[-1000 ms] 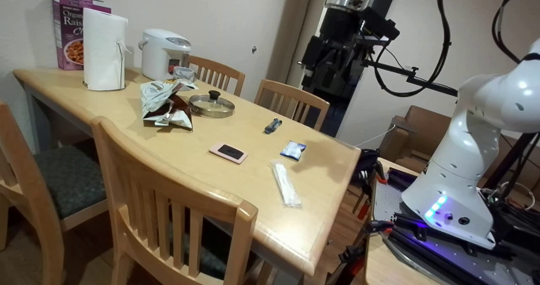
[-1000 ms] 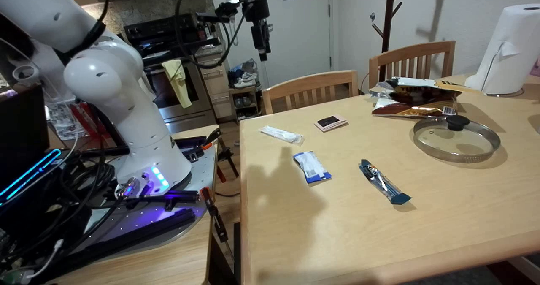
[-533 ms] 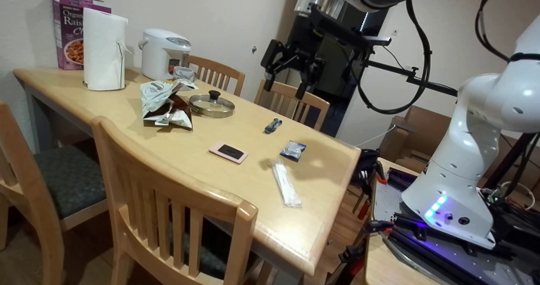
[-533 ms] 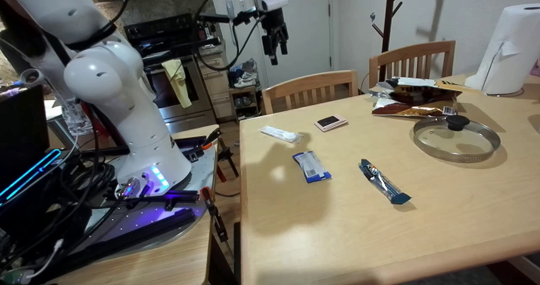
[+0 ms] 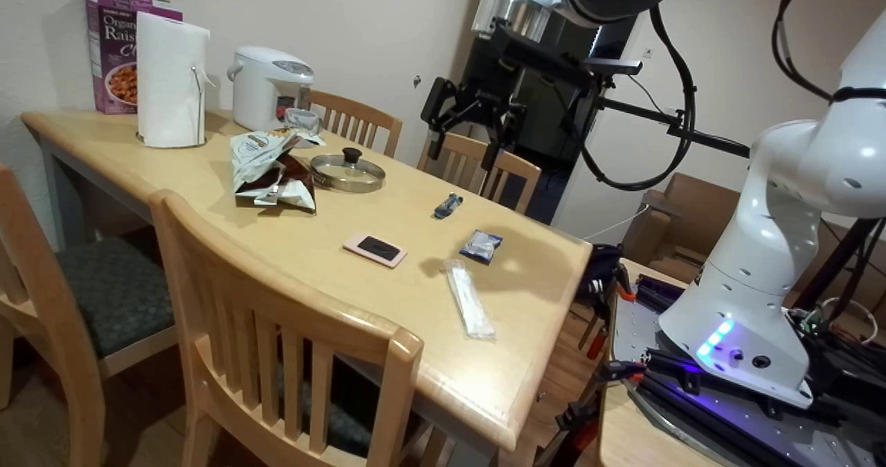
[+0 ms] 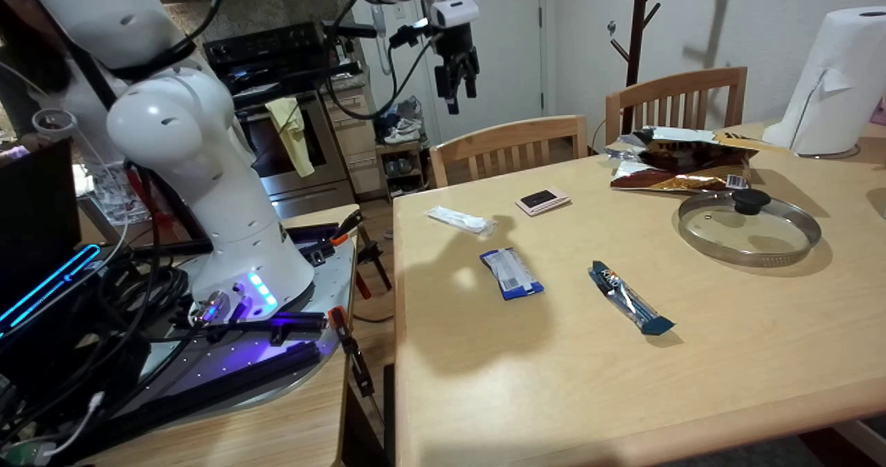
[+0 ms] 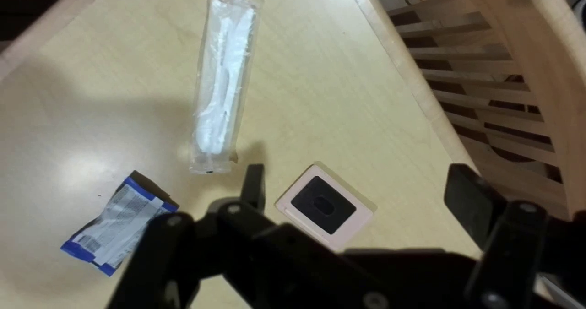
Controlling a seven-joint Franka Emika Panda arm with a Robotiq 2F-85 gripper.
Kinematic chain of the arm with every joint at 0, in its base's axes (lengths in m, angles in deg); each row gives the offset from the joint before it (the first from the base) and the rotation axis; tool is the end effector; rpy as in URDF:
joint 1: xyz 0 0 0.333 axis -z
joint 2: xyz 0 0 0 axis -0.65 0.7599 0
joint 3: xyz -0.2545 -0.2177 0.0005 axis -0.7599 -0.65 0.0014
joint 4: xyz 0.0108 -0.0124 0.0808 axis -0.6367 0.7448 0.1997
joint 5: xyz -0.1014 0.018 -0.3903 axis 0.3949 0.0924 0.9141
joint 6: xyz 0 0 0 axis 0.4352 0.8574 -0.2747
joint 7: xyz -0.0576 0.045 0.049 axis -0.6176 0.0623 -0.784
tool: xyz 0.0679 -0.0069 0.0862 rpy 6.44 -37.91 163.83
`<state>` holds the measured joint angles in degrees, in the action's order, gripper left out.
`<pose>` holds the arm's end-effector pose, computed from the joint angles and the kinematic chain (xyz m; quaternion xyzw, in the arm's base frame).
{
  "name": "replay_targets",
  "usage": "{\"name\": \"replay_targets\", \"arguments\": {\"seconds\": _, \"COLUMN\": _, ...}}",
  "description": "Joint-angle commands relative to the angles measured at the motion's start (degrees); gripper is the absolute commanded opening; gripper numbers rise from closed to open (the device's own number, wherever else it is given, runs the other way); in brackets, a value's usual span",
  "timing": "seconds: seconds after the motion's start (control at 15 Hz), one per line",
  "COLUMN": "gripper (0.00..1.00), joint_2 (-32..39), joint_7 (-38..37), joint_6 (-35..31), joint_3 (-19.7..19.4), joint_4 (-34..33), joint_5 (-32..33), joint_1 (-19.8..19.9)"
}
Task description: Turn the white object anti clockwise
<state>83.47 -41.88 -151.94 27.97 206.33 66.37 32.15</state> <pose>0.4457 0.2087 0.3723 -0.9418 0.3342 -0.0086 0.0363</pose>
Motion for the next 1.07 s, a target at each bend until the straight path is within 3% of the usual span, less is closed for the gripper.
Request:
{"name": "replay_targets", "arguments": {"seconds": 0.0, "gripper": 1.00, "joint_2": -0.71, "joint_7": -3.29, "joint_6": 6.49, "joint_3": -1.24, "joint_4": 0.09, "joint_5": 2.70, "joint_1": -0.36}}
{"name": "replay_targets", "arguments": {"seconds": 0.2, "gripper": 1.00, "joint_2": 0.39, "joint_7": -3.12, "joint_6": 8.37, "joint_3": -1.88, "joint_4": 0.34, "joint_5": 1.94, "joint_1": -0.59}}
{"name": "replay_targets", "arguments": {"seconds": 1.0, "gripper": 1.00, "joint_2": 4.37, "joint_7": 1.30, "joint_6": -3.12, "joint_3": -3.15, "joint_4": 8.85, "joint_5": -8.42, "joint_1": -2.19}}
